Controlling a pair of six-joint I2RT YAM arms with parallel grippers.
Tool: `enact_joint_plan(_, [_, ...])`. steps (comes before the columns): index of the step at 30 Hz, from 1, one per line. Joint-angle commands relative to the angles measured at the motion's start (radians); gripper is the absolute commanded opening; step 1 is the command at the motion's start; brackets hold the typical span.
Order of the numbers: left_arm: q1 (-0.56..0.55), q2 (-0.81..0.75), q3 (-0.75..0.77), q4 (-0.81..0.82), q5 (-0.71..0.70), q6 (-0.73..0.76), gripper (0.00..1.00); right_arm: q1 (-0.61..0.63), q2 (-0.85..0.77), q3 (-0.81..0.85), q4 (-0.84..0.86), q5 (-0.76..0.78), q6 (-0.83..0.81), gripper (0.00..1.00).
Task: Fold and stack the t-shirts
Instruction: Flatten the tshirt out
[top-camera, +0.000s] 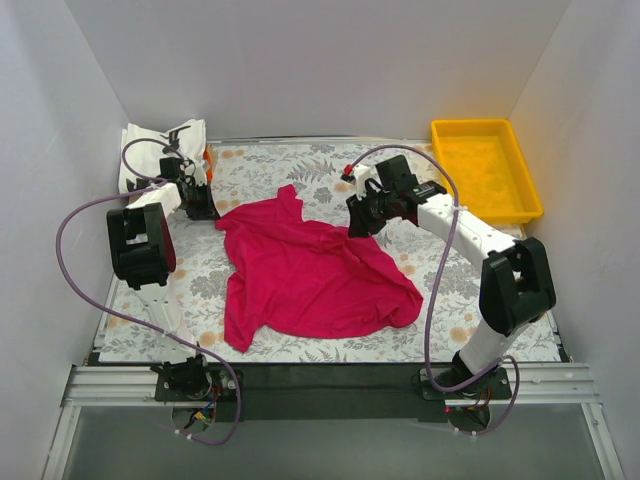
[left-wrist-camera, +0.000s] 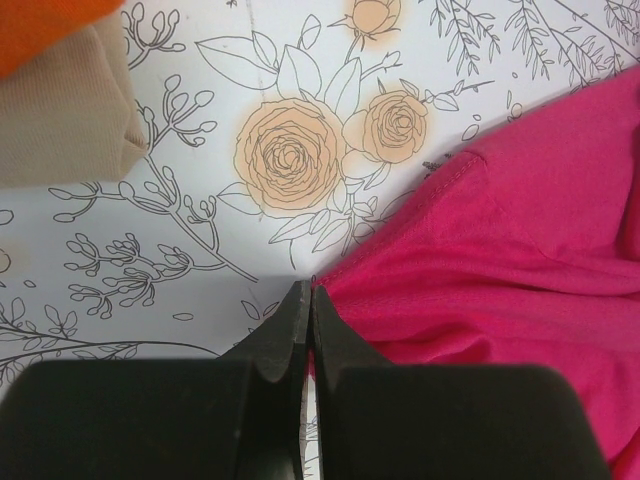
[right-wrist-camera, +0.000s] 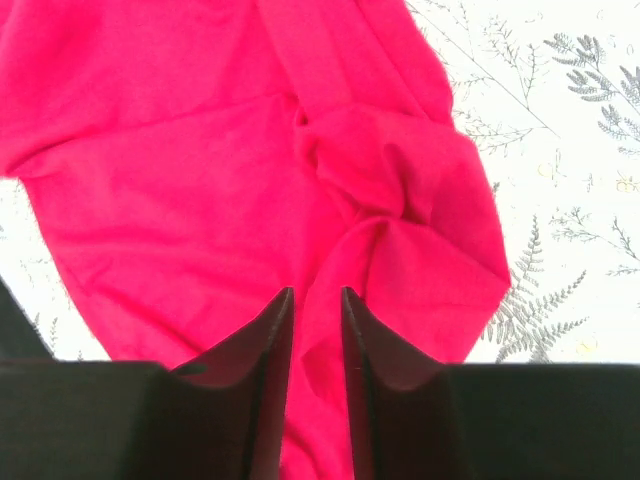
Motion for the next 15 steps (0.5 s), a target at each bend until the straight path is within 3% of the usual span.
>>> enact_joint_plan(1, [0.002, 0.015, 0.003, -0.032, -0.001, -0.006, 0.00, -0.007, -0.025, -0.080, -0.051, -0.036, 0.013, 0.22])
enact_joint_plan(6, [0.003, 0.012, -0.007, -0.028, -0.001, -0.009, 0.00, -0.008, -0.017, -0.153, -0.035, 0.020, 0.018, 0.03])
enact_joint_plan(9, [0.002, 0.012, -0.005, -0.028, 0.000, -0.009, 0.00, -0.008, -0.014, -0.184, -0.002, 0.054, 0.053, 0.01])
enact_joint_plan(15, [0.003, 0.016, -0.007, -0.026, -0.001, -0.010, 0.00, -0.013, 0.058, -0.143, 0.012, -0.021, 0.088, 0.24])
